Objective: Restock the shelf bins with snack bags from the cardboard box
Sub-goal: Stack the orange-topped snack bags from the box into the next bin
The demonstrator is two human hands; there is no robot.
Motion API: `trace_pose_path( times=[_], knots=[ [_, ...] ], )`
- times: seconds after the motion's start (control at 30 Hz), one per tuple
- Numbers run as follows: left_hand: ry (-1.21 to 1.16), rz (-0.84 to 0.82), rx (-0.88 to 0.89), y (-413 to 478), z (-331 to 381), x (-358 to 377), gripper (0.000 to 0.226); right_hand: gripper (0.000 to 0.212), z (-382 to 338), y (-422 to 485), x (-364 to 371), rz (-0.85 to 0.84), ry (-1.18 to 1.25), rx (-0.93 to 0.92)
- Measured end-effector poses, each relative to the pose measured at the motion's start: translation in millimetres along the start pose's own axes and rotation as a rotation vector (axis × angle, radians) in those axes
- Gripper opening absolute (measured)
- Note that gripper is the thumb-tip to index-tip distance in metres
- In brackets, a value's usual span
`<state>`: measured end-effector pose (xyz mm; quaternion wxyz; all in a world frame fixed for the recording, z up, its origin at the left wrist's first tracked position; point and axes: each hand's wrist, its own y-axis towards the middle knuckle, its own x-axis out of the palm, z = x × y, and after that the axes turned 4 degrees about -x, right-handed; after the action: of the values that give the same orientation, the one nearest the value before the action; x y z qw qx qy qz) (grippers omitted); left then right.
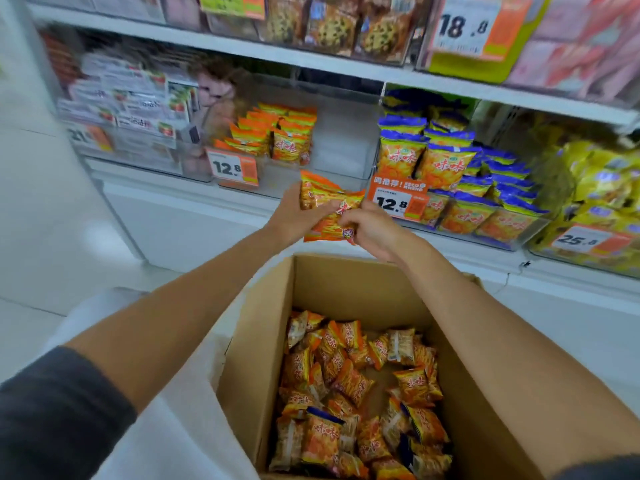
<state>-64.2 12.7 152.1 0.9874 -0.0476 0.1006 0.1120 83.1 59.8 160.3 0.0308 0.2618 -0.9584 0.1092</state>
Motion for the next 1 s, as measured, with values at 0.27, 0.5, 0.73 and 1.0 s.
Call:
trace_pose_path(
  times=[0.27,0.5,0.73,1.0],
  knots=[
    [0.104,0.016,0.13,99.1,50.7,-72.3,0.109,0.032,-62.4,87.6,24.3,0.024,-0.138,-0.185],
    [0.542,0.04,0.085,184.2,40.7,-113.0,0.095,0.035,-58.1,170.6,26.1,-0.027,-0.202,-0.139],
    [1.159,0.019,0.135,222.2,4.6,-137.5,0.086,0.062,-27.1,224.4,39.3,-0.072,-0.323,-0.004],
    [0.954,-0.098,0.201,225.1,-6.8,-148.6,0.081,0.038,-23.4,235.7,39.9,-0.116,-0.162,0.068]
  ],
)
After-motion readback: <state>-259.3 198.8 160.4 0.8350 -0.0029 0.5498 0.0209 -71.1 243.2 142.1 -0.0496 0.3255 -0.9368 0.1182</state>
